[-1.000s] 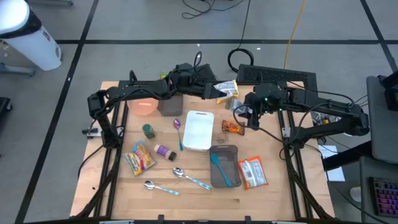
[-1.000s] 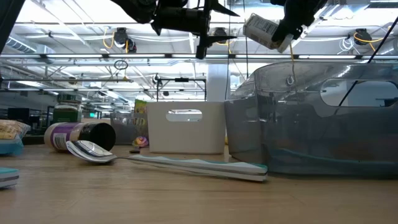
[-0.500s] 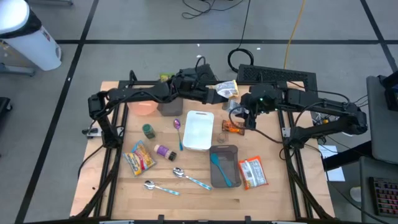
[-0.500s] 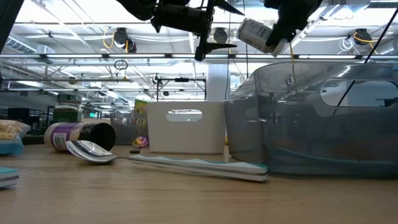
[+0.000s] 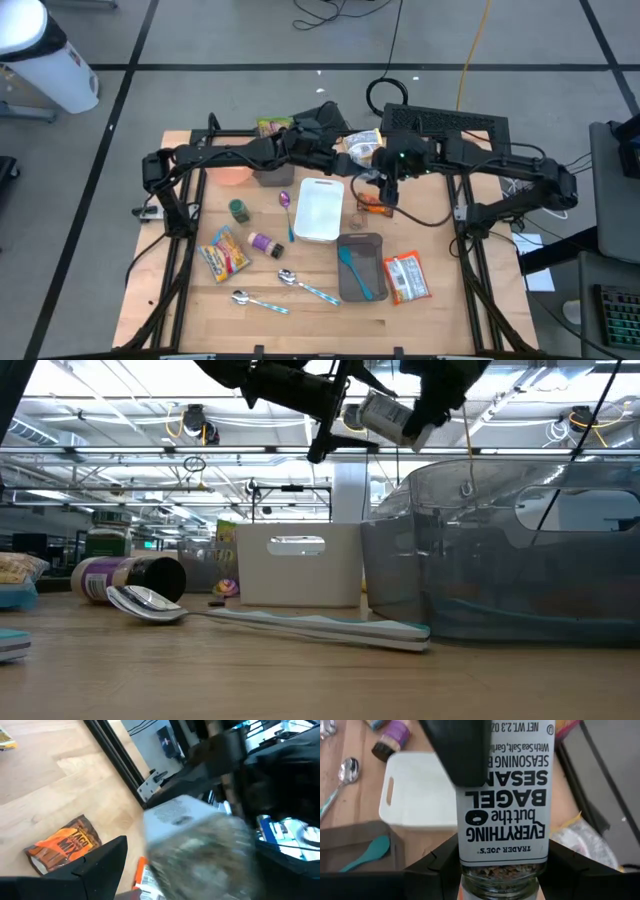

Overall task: Pick & Place Food Item
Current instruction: Put the white seasoning bottle into the white bin

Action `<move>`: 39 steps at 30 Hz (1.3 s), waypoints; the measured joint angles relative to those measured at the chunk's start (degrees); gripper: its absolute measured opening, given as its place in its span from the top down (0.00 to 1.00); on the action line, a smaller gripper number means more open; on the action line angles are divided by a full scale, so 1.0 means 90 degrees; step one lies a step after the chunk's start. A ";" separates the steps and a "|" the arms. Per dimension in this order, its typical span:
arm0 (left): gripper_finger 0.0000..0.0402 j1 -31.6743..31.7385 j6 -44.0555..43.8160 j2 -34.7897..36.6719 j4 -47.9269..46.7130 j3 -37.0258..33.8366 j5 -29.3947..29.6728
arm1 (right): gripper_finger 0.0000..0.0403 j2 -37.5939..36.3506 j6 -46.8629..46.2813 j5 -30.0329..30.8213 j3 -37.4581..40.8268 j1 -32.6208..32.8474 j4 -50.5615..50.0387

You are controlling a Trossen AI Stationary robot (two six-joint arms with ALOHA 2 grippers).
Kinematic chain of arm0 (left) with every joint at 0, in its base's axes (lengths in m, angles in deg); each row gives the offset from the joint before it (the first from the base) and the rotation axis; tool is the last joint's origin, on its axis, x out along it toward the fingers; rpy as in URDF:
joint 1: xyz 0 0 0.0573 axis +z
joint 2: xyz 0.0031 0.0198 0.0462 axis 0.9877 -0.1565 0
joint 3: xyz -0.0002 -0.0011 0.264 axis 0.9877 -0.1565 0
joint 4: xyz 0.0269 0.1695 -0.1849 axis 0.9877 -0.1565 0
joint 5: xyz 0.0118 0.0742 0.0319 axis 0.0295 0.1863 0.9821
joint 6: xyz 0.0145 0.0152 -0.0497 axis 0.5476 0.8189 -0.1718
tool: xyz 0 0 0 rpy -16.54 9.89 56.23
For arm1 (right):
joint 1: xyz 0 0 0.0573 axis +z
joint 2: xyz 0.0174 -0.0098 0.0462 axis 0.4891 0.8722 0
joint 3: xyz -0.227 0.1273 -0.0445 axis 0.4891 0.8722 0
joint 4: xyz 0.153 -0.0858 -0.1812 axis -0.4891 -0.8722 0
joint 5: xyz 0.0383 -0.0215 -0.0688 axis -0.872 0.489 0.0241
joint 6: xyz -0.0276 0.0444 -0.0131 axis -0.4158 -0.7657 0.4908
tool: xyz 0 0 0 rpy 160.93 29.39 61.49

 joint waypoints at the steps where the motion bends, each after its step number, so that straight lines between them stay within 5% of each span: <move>1: 0.12 0.0005 0.0004 0.0000 0.0002 0.0000 0.0001 | 0.53 0.0059 0.0038 0.0008 -0.0100 0.0000 -0.0004; 12: 0.13 0.0047 0.0003 0.0000 0.0006 0.0000 -0.0102 | 0.53 0.0245 0.0227 0.0151 -0.0323 0.0132 -0.0435; 23: 0.43 0.0040 -0.0111 0.0002 -0.0022 0.0000 -0.0237 | 0.53 0.0245 0.0213 0.0388 -0.0323 0.0320 -0.0377; 32: 0.44 0.0048 -0.0023 0.0002 -0.0009 0.0000 -0.0231 | 0.53 0.0242 0.0233 0.0484 -0.0323 0.0321 -0.0363; 39: 0.47 0.0053 0.0445 0.0002 0.0024 -0.0002 -0.0265 | 0.34 0.0110 0.0184 0.0378 -0.0337 0.0319 -0.0223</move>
